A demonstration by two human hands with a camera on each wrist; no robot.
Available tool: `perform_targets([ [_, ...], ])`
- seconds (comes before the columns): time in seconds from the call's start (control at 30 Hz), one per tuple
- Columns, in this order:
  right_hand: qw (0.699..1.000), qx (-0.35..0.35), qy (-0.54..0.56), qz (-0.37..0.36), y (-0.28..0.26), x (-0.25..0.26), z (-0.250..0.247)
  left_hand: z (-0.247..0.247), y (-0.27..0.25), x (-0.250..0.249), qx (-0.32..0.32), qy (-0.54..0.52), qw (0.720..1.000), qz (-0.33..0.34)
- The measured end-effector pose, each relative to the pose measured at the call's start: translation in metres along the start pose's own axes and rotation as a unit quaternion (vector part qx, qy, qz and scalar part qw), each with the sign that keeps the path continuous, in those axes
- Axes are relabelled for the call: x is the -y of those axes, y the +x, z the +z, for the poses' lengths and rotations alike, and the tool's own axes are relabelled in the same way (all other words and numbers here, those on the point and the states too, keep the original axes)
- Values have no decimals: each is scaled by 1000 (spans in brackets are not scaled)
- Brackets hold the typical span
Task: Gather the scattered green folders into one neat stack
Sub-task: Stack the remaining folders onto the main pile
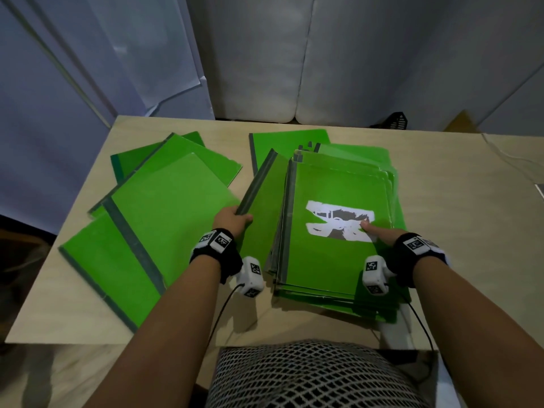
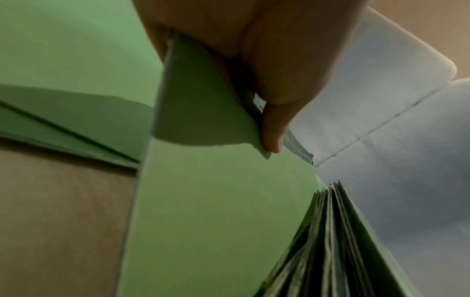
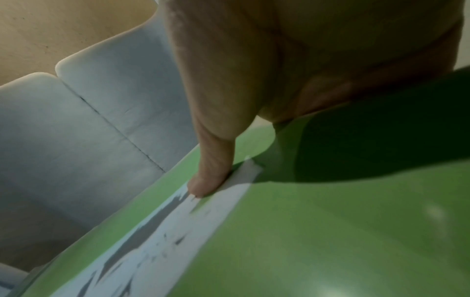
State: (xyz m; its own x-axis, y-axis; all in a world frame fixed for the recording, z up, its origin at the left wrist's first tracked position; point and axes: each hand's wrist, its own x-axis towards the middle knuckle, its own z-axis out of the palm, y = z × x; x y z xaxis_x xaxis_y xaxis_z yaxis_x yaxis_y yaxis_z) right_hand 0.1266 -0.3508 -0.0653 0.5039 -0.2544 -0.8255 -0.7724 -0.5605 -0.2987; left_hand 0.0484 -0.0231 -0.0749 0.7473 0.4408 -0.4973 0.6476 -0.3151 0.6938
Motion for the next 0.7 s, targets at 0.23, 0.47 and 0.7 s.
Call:
perform_targets([
  [0.23, 999, 51, -4, -14, 4, 0, -1, -10, -13, 16, -54, -69, 996, 14],
  [0.47, 995, 67, 75, -23, -13, 10, 4, -48, -18, 38, -71, -182, 980, -30],
  [0.7, 985, 102, 133, -41, -13, 23, 5, -73, -27, 76, -170, -175, 964, -102],
])
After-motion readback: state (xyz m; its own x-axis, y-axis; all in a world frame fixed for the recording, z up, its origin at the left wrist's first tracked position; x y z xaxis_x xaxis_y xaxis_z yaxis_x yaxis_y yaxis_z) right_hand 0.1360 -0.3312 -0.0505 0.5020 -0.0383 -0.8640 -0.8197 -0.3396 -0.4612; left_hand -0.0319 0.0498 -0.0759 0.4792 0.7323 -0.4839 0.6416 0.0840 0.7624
